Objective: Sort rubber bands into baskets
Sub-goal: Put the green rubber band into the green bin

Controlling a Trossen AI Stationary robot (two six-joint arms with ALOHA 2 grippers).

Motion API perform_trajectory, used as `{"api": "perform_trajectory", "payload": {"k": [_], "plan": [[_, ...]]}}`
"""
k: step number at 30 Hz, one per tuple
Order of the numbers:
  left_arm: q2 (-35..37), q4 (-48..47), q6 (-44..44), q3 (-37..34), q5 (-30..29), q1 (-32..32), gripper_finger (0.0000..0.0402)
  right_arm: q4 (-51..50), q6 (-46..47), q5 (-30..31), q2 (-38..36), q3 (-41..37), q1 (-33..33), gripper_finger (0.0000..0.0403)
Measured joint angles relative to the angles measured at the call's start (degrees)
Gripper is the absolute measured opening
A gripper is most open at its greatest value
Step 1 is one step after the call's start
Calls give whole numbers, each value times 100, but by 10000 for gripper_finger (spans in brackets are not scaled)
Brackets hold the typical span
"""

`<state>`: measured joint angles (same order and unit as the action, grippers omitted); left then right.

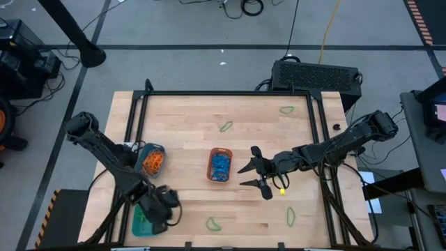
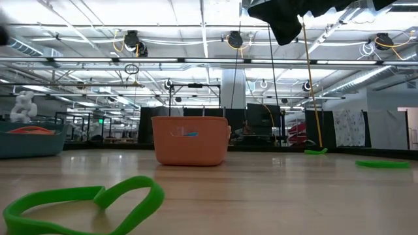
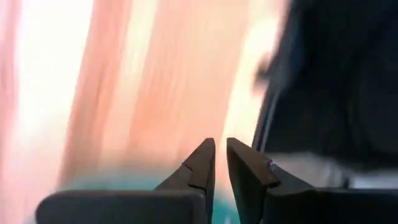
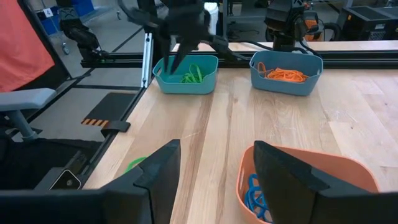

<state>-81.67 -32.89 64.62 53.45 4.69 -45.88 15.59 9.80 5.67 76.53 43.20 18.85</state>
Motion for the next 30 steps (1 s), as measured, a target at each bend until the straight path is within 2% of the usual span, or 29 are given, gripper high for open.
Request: {"api": "perform_trajectory", "payload": {"k": [5,6,8,10,13,16,22,24,30], "plan": [[-99,1412,-2261,9,-1876,218,48,-2,0,0,0,0,0,194],[-158,1677,-2768,9,-2150,270,48,-4,0,0,0,0,0,194],[-332,2265,-3655,9,-2337,387,48,-2,0,0,0,0,0,194],[-557,2783,-4263,11,-2319,513,53,-7,0,1,0,0,0,194],[-943,3456,-4727,11,-2021,679,76,-11,0,2,0,2,0,194],[-1305,3525,-4847,32,-1769,790,116,-11,0,2,0,2,0,194],[-1838,3589,-4858,286,-1762,937,188,-13,-1,2,0,2,0,194],[-2003,3648,-4951,358,-1711,1017,200,-13,0,2,0,2,2,194],[-2476,3907,-5037,437,-1048,1193,208,-16,0,2,0,2,0,194]]}}
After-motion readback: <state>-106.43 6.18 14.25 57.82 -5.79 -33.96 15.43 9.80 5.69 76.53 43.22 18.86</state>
